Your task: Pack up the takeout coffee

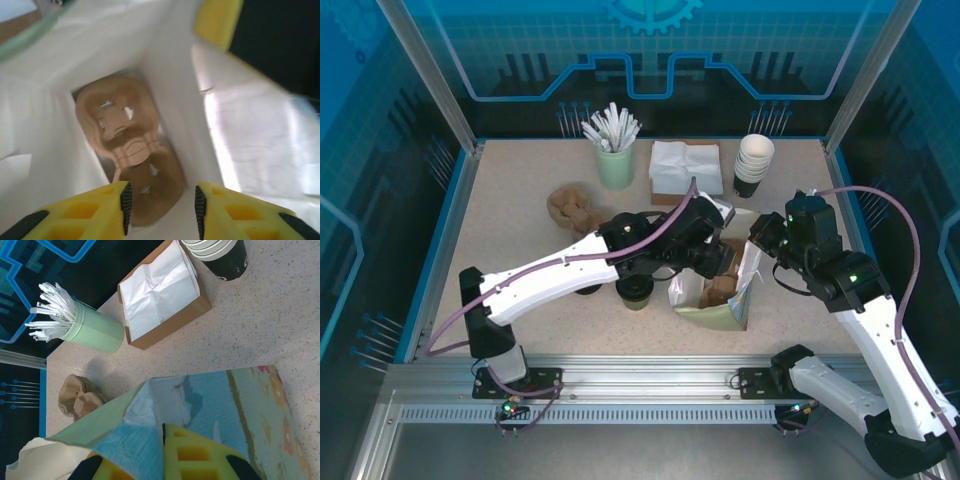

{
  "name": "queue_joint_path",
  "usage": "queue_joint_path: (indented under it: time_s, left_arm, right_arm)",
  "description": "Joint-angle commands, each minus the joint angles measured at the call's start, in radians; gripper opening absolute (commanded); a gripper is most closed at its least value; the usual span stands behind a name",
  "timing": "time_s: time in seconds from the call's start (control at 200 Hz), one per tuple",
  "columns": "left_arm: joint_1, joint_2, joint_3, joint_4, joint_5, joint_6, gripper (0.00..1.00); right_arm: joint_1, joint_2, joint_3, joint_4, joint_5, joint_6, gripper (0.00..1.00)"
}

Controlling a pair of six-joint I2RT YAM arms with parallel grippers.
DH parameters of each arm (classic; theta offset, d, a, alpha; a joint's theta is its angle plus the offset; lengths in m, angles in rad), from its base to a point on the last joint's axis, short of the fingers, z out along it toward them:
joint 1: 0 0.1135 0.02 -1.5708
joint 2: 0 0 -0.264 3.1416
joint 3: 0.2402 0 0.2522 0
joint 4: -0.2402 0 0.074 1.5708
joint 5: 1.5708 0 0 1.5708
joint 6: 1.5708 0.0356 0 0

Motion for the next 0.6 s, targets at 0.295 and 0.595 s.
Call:
queue_joint_path:
  time_s: [0.295,0.595]
  left_arm:
    - [-0.021,0.11,0.077,-0.186,-0.098,-0.102,0.36]
    - [-0.025,0.133,0.064,-0.184,-0.103,-0.144,0.36]
  right_arm:
    - [0.015,-0.025,-0.034,0.008,-0.005,0.035,0.0]
    - [0.015,-0.036,-0.059,0.019,-0.014,0.048,0.0]
